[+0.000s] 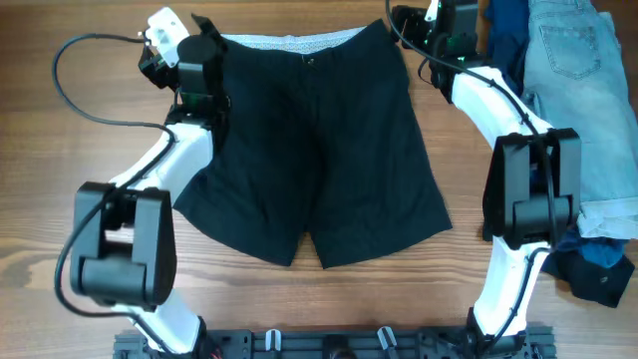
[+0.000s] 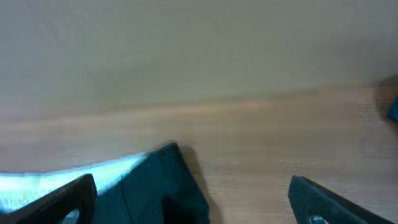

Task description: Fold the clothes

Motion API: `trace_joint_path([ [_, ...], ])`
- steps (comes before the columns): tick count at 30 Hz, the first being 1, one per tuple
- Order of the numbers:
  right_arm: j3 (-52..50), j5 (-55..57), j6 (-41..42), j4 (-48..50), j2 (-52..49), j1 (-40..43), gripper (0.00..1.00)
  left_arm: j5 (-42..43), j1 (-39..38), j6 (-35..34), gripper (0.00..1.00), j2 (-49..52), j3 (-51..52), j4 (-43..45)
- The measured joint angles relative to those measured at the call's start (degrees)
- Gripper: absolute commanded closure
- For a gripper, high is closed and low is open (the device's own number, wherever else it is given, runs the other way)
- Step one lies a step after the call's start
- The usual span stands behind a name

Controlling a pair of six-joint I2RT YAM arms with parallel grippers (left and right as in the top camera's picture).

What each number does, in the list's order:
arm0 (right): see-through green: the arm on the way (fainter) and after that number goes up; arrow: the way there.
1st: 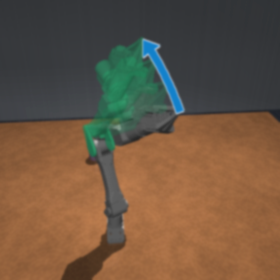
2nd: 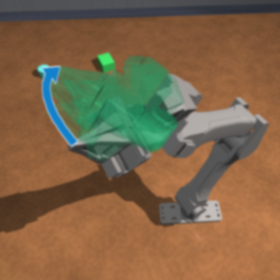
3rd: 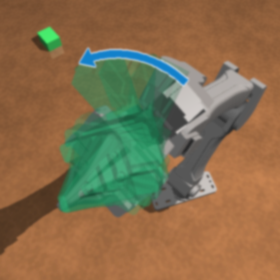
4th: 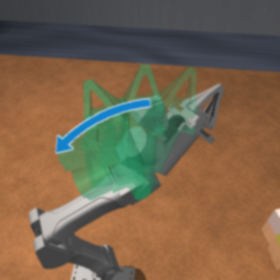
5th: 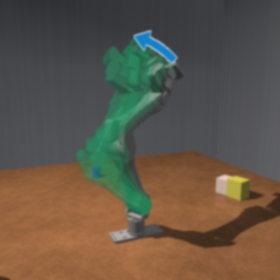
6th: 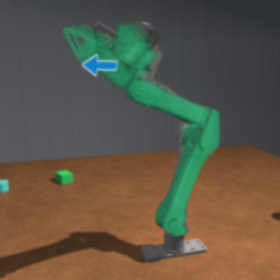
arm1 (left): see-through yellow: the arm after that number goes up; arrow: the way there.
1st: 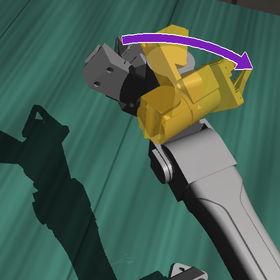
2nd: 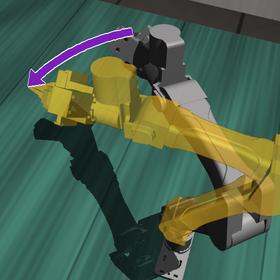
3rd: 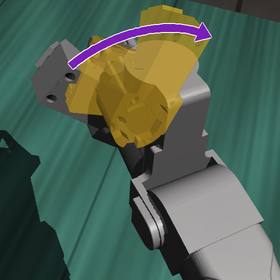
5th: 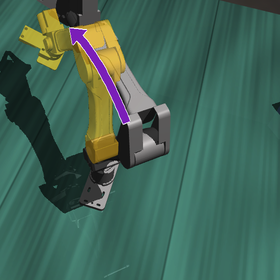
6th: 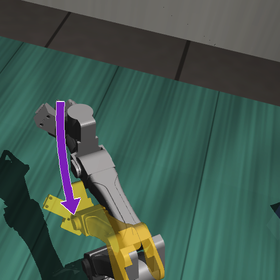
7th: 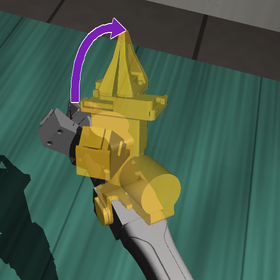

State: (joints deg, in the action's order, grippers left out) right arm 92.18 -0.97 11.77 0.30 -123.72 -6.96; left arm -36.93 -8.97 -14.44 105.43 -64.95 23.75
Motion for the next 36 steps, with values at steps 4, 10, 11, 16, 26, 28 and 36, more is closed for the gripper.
trace_joint_path([
  [4, 0.02, -0.5, -0.02, -10.71, 2.51, 0.0, 0.0, 3.87, -1.29, 1.57, 0.0, -4.52, -0.33, -13.11],
  [10, 0.02, -5.99, -2.58, -28.59, 10.97, 0.0, 0.0, 14.93, -5.25, 2.47, 0.0, -12.98, -0.72, -35.23],
  [11, 0.09, -7.02, -3.1, -30.97, 12.15, 0.0, 0.0, 17.0, -5.95, 2.25, 0.0, -14.14, -0.76, -38.95],
  [16, 0.24, -10.1, -6.08, -41.64, 15.45, 0.0, 0.0, 23.56, -7.98, -3.17, 0.0, -16.52, -0.81, -52.43],
  [26, 0.04, -11.26, -6.51, -50.73, 15.17, 0.0, 0.0, 32.81, -8.2, -16.35, 0.0, -16.57, -0.7, -71.17],
  [28, -0.2, -11.32, -6.03, -50.99, 15.17, 0.0, 0.0, 33.24, -8.2, -17.64, 0.03, -16.57, -0.48, -71.58],
  [36, -1.29, -11.91, -5.38, -50.36, 15.08, -0.24, 0.01, 33.77, -7.17, -24.76, 0.12, -16.37, 7.34, -65.07],
])
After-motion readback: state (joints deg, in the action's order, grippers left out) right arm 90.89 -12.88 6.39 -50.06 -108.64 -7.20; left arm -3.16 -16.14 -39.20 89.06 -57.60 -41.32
